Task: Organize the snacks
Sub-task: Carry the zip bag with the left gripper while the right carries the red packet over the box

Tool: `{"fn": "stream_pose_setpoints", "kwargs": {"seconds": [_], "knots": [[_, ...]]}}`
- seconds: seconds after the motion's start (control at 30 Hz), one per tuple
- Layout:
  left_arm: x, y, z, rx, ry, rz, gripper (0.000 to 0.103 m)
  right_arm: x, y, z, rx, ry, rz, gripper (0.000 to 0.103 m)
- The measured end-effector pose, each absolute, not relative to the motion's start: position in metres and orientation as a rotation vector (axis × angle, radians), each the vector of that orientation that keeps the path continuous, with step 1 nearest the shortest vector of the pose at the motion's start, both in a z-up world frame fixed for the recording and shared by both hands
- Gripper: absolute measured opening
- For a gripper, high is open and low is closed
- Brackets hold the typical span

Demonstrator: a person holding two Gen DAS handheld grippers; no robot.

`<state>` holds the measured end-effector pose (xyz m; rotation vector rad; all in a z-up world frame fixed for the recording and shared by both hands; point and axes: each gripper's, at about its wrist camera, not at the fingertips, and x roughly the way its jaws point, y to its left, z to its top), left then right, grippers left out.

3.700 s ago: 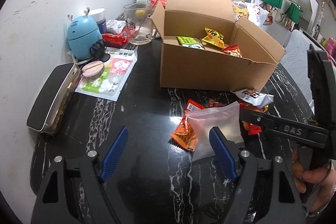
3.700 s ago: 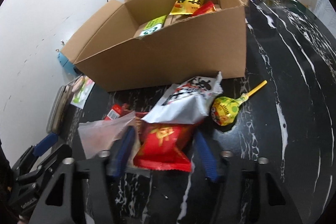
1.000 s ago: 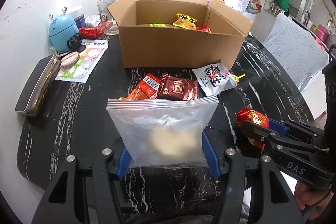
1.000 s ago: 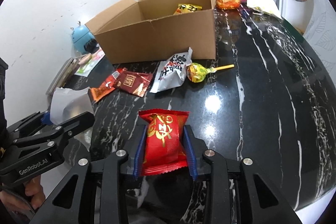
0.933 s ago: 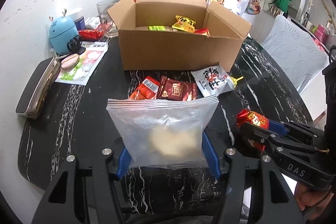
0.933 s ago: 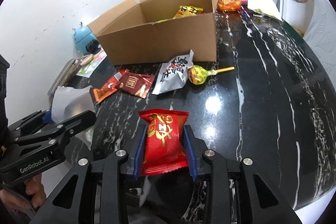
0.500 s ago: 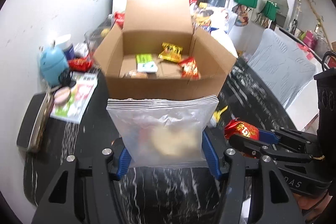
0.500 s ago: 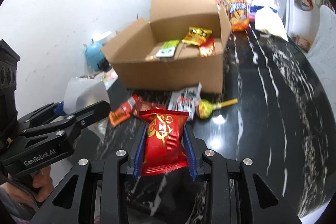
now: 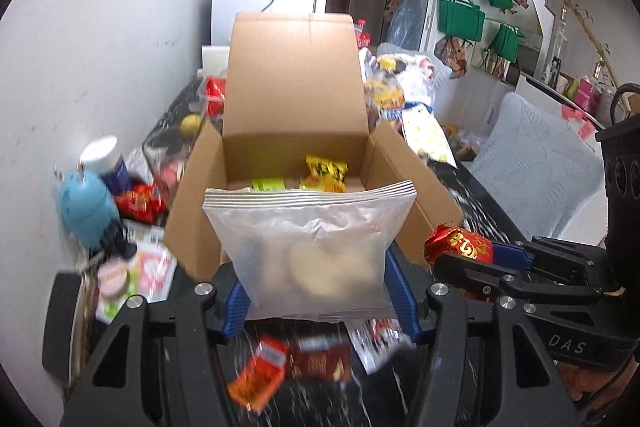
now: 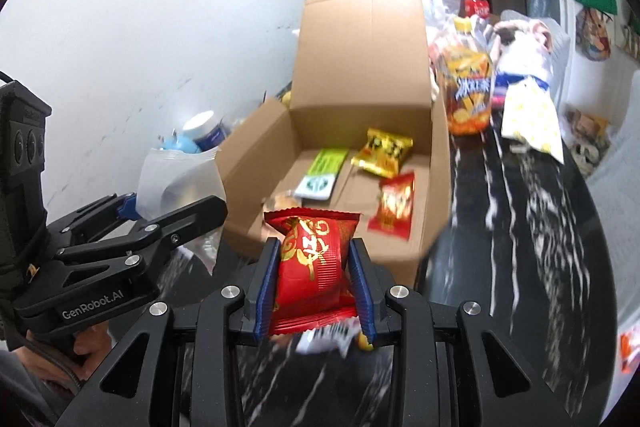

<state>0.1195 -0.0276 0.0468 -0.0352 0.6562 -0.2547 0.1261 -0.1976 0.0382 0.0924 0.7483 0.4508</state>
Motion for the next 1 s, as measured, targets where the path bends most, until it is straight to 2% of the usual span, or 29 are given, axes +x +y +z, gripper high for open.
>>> {"fn": "stream_pose_setpoints", "kwargs": {"seconds": [0.43,1.0], "knots": [[0.219,-0.023,0.051,-0.068,0.682,-0.239,0.059,0.218,-0.192,0.062,0.052,0.695,0.469,0.034],[0.311,-0.027,0.008,-0.027,0.795,-0.206,0.059,0.306,-0.180,0.034,-0.001,0.776,0.425,0.034]]}}
